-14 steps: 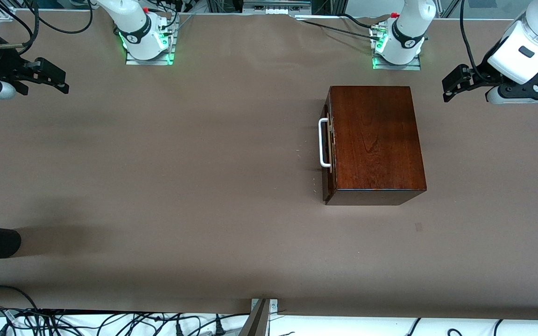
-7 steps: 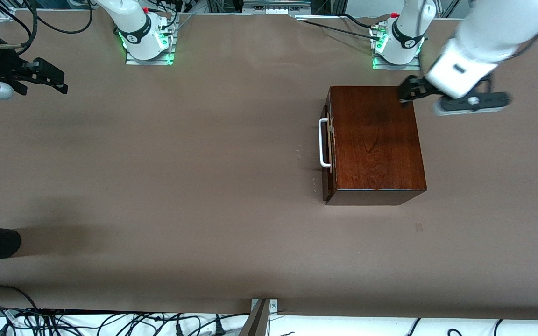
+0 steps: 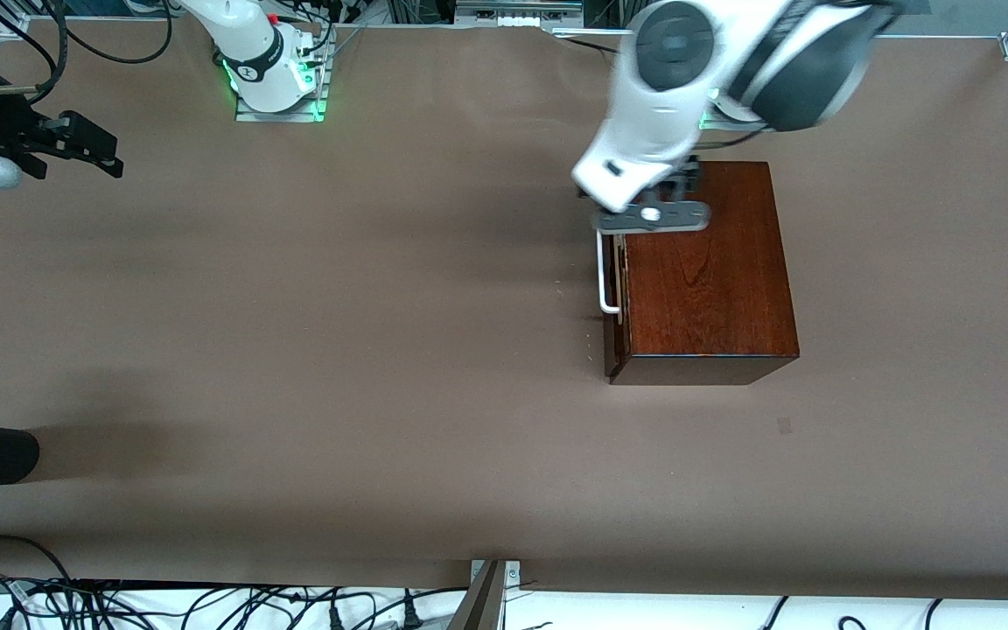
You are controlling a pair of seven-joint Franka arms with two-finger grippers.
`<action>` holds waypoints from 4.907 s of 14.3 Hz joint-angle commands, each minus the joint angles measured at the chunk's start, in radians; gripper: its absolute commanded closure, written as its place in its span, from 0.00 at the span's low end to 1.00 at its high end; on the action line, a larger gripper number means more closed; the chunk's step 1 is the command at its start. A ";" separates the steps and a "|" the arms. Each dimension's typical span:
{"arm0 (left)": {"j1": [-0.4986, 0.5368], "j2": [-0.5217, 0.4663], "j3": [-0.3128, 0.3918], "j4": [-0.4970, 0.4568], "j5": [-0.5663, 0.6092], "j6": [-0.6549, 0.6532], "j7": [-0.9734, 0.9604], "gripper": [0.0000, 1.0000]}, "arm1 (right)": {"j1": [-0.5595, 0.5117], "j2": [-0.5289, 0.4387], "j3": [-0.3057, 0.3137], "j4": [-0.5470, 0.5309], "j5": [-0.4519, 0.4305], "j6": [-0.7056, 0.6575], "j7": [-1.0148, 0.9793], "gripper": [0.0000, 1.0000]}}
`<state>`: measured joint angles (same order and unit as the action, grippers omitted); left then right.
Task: Open drawer, take yellow block, close drawer
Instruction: 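Reach the left gripper to the white drawer handle and grasp it, then pull the drawer handle outward with the left gripper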
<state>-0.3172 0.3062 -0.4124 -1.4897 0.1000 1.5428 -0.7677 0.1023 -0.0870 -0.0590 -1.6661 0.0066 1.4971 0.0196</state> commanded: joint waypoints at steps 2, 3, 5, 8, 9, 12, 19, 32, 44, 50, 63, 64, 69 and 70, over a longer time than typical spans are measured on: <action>-0.068 0.108 0.007 0.049 0.053 0.065 -0.071 0.00 | -0.010 -0.004 0.005 -0.003 -0.008 -0.008 0.000 0.00; -0.080 0.131 0.007 0.048 0.070 0.092 -0.088 0.00 | -0.010 -0.004 0.005 -0.003 -0.008 -0.008 0.000 0.00; -0.106 0.165 0.006 0.036 0.173 0.138 -0.136 0.00 | -0.010 -0.004 0.007 -0.003 -0.008 -0.005 0.002 0.00; -0.123 0.229 0.007 0.031 0.245 0.141 -0.192 0.00 | -0.010 -0.005 0.007 -0.003 -0.010 -0.006 -0.001 0.00; -0.123 0.246 0.007 0.029 0.271 0.157 -0.208 0.00 | -0.009 -0.004 0.007 -0.003 -0.011 -0.005 -0.003 0.00; -0.147 0.274 0.010 0.005 0.294 0.200 -0.251 0.00 | -0.010 0.003 0.007 -0.001 -0.011 0.002 -0.001 0.00; -0.152 0.294 0.014 -0.052 0.414 0.255 -0.263 0.00 | -0.007 0.009 0.007 0.000 -0.017 0.026 -0.009 0.00; -0.143 0.277 0.010 -0.152 0.414 0.292 -0.265 0.00 | 0.001 0.030 0.016 0.005 -0.060 0.104 0.000 0.00; -0.152 0.284 0.010 -0.135 0.320 0.365 -0.285 0.00 | 0.037 0.111 0.019 0.066 -0.057 0.156 0.008 0.00; -0.218 0.320 0.010 -0.087 0.322 0.402 -0.327 0.00 | 0.042 0.104 0.019 0.057 -0.048 0.120 0.011 0.00; -0.344 0.422 0.066 0.075 0.320 0.402 -0.366 0.00 | 0.043 0.096 0.019 0.055 -0.017 0.075 -0.006 0.00; -0.351 0.433 0.067 0.091 0.320 0.402 -0.367 0.00 | 0.043 0.099 0.019 0.055 -0.017 0.078 -0.001 0.00; -0.393 0.470 0.086 0.154 0.305 0.404 -0.374 0.00 | 0.048 0.105 0.028 0.052 -0.020 0.072 0.005 0.00; -0.401 0.472 0.095 0.160 0.300 0.405 -0.374 0.00 | 0.048 0.105 0.028 0.046 -0.019 0.071 0.002 0.00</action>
<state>-0.6655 0.7037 -0.3320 -1.4391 0.4459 1.9019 -1.1320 0.1469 0.0172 -0.0312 -1.6235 -0.0270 1.5836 0.0209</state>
